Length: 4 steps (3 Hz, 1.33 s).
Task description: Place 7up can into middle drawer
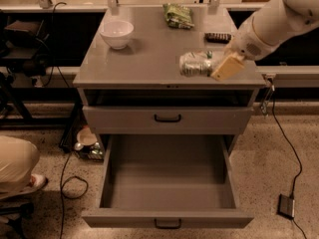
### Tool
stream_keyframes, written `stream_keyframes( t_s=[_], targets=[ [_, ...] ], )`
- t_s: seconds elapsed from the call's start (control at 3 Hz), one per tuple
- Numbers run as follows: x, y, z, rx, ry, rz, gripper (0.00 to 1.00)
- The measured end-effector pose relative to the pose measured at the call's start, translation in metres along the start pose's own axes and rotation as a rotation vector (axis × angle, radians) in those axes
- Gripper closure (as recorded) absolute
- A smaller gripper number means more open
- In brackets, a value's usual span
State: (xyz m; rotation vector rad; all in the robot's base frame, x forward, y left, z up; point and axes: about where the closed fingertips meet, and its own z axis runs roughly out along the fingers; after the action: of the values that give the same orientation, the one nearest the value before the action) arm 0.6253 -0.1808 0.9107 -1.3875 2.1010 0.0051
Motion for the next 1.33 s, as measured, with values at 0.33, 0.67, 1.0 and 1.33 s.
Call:
stream_keyframes(
  t_s=[0.33,0.67,1.0,1.33],
  targets=[
    [0.026,0.044,0.007,-0.083,0.078,0.006,1.0],
    [0.067,0.084,0.038,-0.157,0.176,0.035,1.0],
    [0.121,0.131,0.085,-0.237,0.273,0.102,1.0],
    [0.132,0.145,0.094,-0.262,0.296,0.112,1.0]
  ],
)
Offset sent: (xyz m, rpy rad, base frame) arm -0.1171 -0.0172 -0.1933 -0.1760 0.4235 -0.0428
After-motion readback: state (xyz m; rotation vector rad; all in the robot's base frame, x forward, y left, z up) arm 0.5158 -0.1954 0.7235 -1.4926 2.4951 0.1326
